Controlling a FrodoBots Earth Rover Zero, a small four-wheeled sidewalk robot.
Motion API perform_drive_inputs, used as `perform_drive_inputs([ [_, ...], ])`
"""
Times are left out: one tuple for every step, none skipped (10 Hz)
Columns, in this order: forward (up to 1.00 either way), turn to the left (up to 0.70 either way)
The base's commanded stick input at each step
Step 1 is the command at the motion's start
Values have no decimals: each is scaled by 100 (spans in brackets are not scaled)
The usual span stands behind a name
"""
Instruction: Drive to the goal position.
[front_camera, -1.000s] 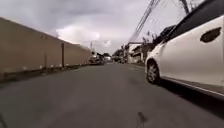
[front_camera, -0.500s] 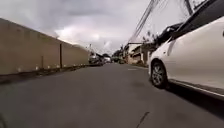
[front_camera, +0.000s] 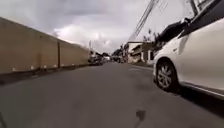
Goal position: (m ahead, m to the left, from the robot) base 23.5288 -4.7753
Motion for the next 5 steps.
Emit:
perform_drive_inputs([
  [70, 0],
  [70, 0],
  [70, 0],
  [70, 0],
  [70, 0],
])
